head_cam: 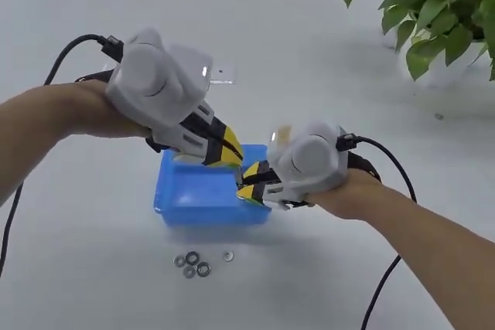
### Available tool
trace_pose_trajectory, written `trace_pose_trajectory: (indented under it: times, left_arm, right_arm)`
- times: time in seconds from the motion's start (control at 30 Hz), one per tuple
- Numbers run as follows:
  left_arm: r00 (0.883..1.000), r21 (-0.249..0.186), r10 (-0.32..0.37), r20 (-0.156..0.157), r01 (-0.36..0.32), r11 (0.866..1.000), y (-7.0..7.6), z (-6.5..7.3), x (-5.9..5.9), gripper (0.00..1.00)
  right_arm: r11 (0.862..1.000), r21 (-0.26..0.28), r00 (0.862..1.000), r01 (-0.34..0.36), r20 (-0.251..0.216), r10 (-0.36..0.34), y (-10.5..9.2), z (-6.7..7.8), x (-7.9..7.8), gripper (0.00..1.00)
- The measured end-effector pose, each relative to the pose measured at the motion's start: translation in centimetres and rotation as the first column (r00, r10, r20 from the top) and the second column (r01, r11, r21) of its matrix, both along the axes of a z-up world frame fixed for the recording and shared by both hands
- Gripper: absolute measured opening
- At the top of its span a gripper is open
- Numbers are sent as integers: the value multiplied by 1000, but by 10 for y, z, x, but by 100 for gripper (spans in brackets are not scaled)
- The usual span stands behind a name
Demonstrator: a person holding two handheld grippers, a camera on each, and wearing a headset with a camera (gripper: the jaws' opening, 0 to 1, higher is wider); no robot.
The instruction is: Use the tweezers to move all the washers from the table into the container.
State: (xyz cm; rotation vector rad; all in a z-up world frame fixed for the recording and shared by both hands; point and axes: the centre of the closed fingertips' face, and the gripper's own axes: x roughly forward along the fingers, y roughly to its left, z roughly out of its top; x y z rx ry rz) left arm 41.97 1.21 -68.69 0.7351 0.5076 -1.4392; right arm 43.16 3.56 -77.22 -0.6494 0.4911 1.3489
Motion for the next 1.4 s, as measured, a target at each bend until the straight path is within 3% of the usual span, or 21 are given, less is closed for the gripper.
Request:
trace_pose_trajectory:
  times: [0.73, 1.4]
  left_arm:
    - [999, 6, -8, 39, 8, 1000, -3, 26, -22, 5]
    - [999, 29, -21, 48, 20, 999, 0, 29, -51, 5]
  right_arm:
    - [1000, 11, 999, -6, 48, 5, 0, 26, -20, 10]
    - [1000, 17, 998, -11, 61, 10, 2, 30, -49, 11]
